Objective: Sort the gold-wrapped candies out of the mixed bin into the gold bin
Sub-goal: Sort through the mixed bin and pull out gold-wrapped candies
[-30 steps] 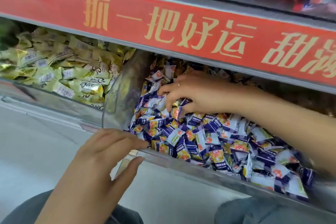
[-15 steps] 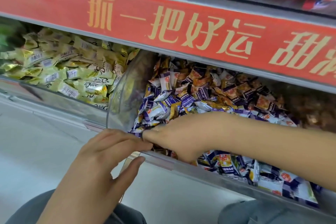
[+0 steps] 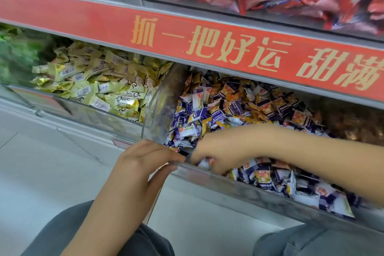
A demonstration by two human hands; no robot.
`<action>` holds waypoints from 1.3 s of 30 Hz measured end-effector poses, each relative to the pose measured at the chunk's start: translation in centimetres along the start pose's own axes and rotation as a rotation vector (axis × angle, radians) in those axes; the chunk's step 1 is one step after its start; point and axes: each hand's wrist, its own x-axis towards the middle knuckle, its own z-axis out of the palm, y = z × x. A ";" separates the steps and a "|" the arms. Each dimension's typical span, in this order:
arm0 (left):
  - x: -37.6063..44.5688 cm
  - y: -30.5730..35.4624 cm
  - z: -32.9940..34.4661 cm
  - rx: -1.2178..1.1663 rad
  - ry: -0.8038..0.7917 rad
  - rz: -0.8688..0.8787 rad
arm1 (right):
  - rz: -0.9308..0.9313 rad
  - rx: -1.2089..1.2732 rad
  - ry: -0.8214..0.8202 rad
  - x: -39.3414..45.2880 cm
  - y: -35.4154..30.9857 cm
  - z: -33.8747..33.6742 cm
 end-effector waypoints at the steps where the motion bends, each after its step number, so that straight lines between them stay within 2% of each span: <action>1: 0.0 -0.1 0.0 -0.007 -0.012 -0.009 | -0.007 0.161 0.027 -0.8 0.1 -0.7; 4: -0.1 0.4 -0.3 -0.032 -0.019 -0.039 | 0.040 0.502 0.266 -3.0 1.0 -2.2; 7: 0.1 2.3 -1.2 -0.256 -0.025 -0.177 | 0.086 0.814 0.400 -3.7 1.2 -1.6; 9: 1.1 3.7 -1.6 -0.443 -0.005 -0.246 | 0.093 1.029 0.450 -4.0 0.9 -1.2; 15: 6.0 4.5 0.5 -0.429 -0.012 -0.394 | 0.044 1.506 0.544 -4.4 -0.1 -0.6; 18: 7.2 3.5 0.9 -0.522 0.012 -0.455 | 0.024 1.818 0.540 -4.7 -0.1 -0.5; 20: 7.3 2.9 0.6 -0.613 -0.005 -0.511 | 0.050 1.933 0.539 -4.7 0.0 -0.3; 24: 7.1 2.6 0.4 -0.710 -0.007 -0.542 | 0.067 2.008 0.565 -4.7 -0.2 0.0; 30: 6.7 2.6 0.6 -0.580 0.077 -0.483 | 0.071 1.961 0.622 -5.1 0.0 0.0; 33: 6.7 3.0 0.9 -0.341 0.118 -0.406 | 0.123 1.767 0.732 -5.5 0.6 0.2; 37: 6.3 2.9 0.4 -0.413 0.067 -0.419 | 0.284 1.285 0.920 -6.0 0.8 0.3; 39: 5.6 2.9 0.0 -0.399 0.037 -0.406 | 0.283 1.114 0.970 -5.9 0.6 0.4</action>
